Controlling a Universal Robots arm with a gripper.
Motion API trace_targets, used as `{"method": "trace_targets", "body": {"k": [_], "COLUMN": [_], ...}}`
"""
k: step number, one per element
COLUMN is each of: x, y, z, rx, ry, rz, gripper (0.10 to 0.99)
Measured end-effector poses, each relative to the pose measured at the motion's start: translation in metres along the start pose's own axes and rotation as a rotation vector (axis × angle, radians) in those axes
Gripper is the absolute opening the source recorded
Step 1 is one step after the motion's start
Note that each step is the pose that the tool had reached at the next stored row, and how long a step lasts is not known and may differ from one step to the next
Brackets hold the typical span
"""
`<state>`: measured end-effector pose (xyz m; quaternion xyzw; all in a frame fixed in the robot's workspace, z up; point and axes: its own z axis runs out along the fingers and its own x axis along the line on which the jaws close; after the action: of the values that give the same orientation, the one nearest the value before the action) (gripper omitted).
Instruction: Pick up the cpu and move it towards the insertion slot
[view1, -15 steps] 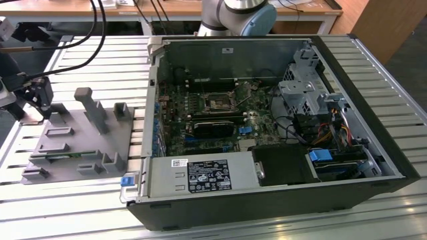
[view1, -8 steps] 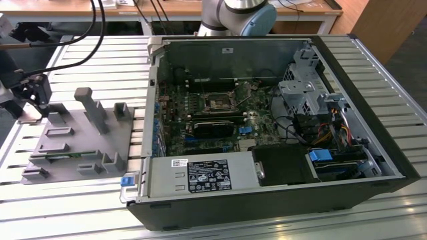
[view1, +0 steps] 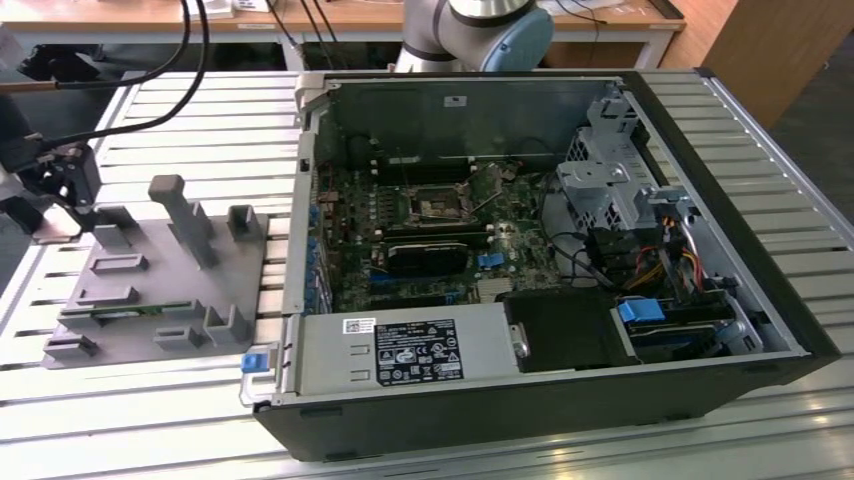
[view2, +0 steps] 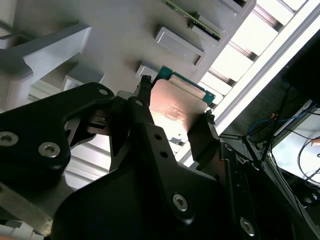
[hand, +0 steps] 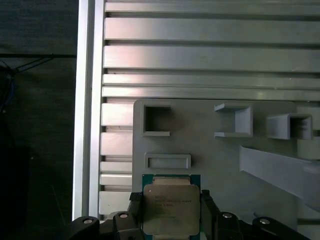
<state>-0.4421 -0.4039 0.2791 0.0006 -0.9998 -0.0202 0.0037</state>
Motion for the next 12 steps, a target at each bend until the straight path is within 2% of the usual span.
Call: {"method": "trace_targets", "body": {"k": [12], "x": [0.0000], "y": [0.0002], "z": [-0.0045], "rx": [0.000], "ry": [0.0001], "rz": [0.000], "gripper": [0.541]}}
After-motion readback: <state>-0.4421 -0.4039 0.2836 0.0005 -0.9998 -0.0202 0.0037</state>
